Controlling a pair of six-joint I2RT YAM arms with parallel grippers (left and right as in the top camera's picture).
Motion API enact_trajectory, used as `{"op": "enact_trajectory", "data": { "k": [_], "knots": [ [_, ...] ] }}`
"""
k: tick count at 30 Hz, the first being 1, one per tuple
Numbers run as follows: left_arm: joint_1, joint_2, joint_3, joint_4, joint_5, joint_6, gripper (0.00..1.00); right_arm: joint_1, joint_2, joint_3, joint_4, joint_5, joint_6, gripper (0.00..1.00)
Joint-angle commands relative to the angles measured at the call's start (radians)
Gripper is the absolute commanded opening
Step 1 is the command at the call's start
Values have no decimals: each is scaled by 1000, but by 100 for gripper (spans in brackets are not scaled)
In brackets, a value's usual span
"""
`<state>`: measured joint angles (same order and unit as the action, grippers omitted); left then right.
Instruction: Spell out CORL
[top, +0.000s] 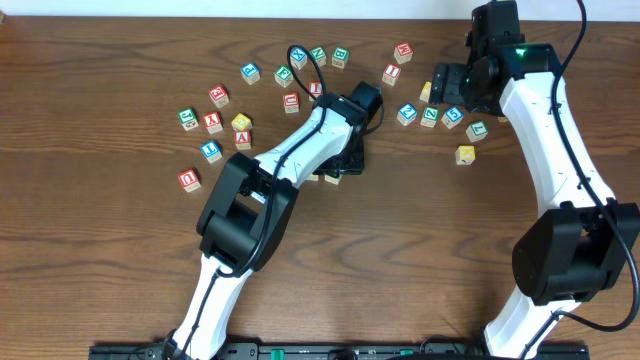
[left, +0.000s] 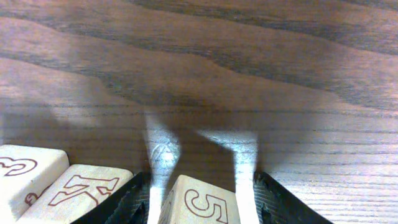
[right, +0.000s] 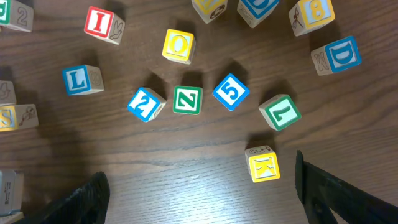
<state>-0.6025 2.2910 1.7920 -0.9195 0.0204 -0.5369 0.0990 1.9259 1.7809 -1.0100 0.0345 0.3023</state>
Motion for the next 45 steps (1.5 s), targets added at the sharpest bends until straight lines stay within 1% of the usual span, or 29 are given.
{"op": "enact_trajectory", "data": {
  "k": [1,10,16,18,20,21,22,26,31,33,39,42,45],
  "knots": [
    [18,-77,36,-6,-11,53,53,-7,4,6,-5,9,-13,91],
    [83,-257,40,-3,-13,141,53,-7,4,6,-19,9,-12,91],
    [161,-378,40,-19,-13,160,53,-8,5,6,-41,12,-18,91],
    [197,-414,40,-31,-13,164,53,-9,5,6,-40,12,-57,91],
    [245,-444,40,-50,-13,172,53,-14,5,6,-33,12,-115,95],
    [263,-450,40,-58,-13,175,53,-18,5,6,-29,12,-144,95],
    [304,-454,40,-75,-13,175,53,-25,7,5,-21,12,-203,95],
    [372,-451,30,-97,-13,174,53,-41,31,5,5,12,-293,98],
    [386,-447,8,-93,-13,174,53,-46,58,5,4,-29,-292,98],
    [386,-447,-4,-90,-13,174,53,-45,72,5,8,-74,-288,99],
    [386,-444,-4,-89,-14,174,53,-44,80,5,16,-89,-240,99],
    [386,-440,-4,-89,-14,174,53,-42,81,5,32,-138,-206,99],
    [388,-431,-4,-82,-15,175,53,-15,89,5,62,-211,-173,95]
  ]
}}
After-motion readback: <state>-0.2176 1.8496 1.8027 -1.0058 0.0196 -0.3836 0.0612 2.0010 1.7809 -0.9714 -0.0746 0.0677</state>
